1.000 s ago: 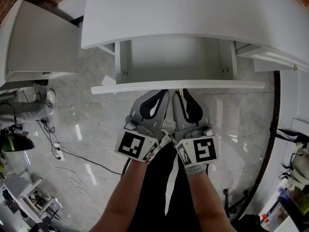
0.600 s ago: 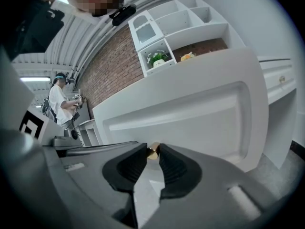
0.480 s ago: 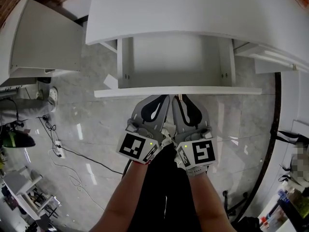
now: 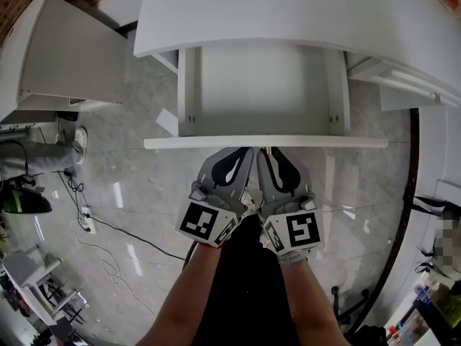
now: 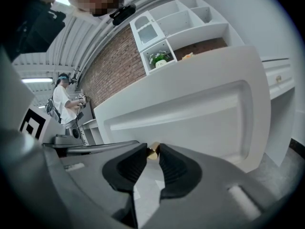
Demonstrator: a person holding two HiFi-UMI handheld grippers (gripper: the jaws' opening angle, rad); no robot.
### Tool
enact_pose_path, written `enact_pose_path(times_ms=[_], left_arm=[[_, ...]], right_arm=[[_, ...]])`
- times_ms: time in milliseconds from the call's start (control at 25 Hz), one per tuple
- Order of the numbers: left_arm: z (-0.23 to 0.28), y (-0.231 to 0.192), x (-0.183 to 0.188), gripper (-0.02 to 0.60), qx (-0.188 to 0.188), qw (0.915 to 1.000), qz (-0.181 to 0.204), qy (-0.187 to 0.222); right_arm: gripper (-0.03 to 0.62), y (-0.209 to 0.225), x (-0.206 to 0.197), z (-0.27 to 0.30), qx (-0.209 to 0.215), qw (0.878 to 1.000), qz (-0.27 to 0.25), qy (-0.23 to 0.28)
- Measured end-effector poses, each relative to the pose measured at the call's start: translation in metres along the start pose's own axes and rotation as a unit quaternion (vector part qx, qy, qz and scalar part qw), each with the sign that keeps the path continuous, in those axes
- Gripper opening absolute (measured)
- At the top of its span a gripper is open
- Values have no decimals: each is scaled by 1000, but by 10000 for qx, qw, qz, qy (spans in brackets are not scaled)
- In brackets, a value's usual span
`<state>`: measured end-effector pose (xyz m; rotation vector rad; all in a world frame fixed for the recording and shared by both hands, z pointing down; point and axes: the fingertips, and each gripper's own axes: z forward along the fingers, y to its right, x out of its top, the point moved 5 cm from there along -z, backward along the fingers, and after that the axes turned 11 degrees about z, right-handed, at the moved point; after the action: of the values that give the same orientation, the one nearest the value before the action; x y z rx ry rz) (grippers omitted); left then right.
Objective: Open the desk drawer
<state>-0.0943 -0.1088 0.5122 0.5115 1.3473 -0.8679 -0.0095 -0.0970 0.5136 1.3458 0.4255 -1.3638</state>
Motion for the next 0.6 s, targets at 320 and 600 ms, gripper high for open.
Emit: enact_pose_path(times_ms=[320,600], left_arm=[[-14,12,-4,2,8,10000,41,-18],[-24,23,-8,3,107,9999,5,-60]], right_arm=[[78,-5,-8,-16,29,10000,12,-3],[78,-8,-14,-29,83,9999,-3,-83]])
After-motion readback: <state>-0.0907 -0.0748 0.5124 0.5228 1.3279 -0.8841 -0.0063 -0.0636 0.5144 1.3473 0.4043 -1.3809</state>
